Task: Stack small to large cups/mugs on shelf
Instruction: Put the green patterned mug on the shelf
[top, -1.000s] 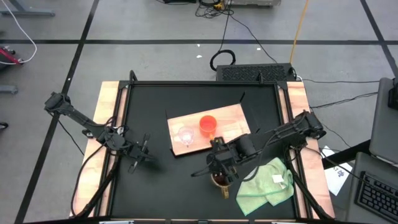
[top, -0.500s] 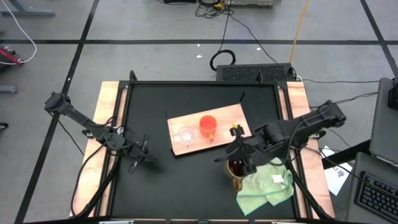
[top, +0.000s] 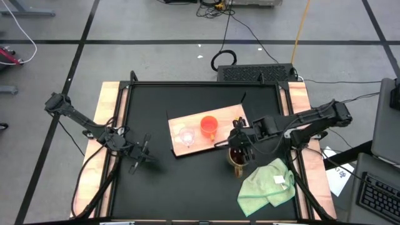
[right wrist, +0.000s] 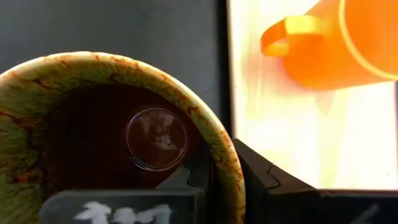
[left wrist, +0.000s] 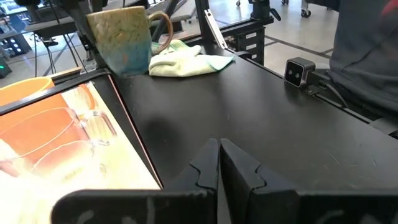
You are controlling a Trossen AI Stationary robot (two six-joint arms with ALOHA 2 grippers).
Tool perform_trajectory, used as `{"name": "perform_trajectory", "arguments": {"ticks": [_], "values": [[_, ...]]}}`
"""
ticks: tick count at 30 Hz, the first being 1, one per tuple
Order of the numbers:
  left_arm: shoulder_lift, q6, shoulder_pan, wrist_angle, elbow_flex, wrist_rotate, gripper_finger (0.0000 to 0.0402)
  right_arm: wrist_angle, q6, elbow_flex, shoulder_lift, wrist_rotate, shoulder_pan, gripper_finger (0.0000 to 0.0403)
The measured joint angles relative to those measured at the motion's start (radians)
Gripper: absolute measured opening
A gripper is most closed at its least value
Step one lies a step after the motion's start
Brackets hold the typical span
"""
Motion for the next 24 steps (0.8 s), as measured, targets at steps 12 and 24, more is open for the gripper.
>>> {"name": "perform_trajectory", "arguments": {"ticks": [12, 24], "values": [[0.000, 0.005, 0.000, -0.001, 0.000, 0.000, 0.0019, 0.035, -0.224, -0.003, 0.000, -0.041, -0.155, 0.0031], [0.000, 0.015, 0.000, -0.021, 0.000, 0.000, 0.0019, -0.067, -0.363, 0.082, 0.000, -0.164, -0.309, 0.0030]]}}
